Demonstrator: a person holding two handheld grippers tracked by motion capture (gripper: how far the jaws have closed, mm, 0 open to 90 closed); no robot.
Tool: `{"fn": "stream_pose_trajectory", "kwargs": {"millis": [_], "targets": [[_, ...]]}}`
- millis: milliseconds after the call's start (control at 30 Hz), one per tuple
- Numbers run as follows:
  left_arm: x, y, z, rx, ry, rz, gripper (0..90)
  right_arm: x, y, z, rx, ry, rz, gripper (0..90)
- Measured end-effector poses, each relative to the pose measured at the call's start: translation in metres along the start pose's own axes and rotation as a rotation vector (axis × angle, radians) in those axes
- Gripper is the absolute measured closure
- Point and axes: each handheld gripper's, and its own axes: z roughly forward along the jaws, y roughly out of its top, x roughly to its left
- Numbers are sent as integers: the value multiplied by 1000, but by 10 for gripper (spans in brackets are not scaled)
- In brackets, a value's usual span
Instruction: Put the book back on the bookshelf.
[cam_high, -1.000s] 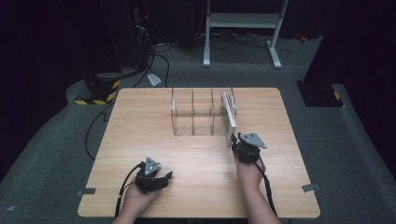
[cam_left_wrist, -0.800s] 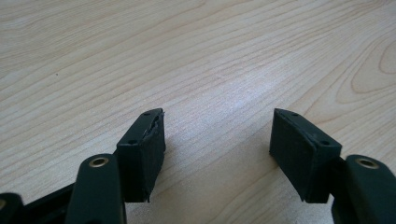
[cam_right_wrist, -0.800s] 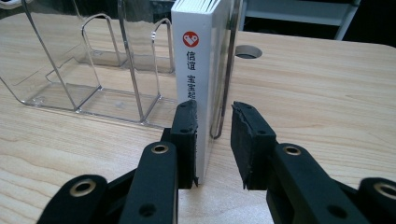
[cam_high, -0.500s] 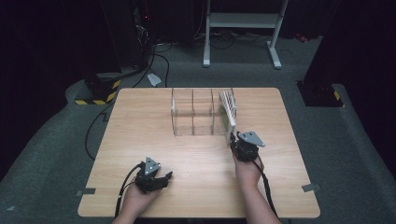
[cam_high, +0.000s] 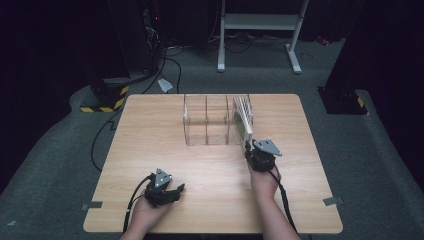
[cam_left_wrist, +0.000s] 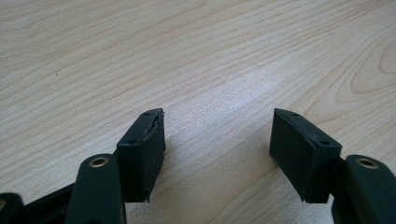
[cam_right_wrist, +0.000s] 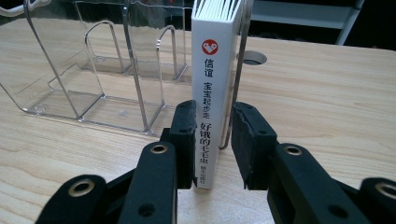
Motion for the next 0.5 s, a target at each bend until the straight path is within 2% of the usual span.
{"fn": "stream_pose_trajectory", "kwargs": {"millis": [500], "targets": [[0, 0, 0, 0, 0, 0, 358, -1, 0, 2, -8, -5, 10, 687]]}}
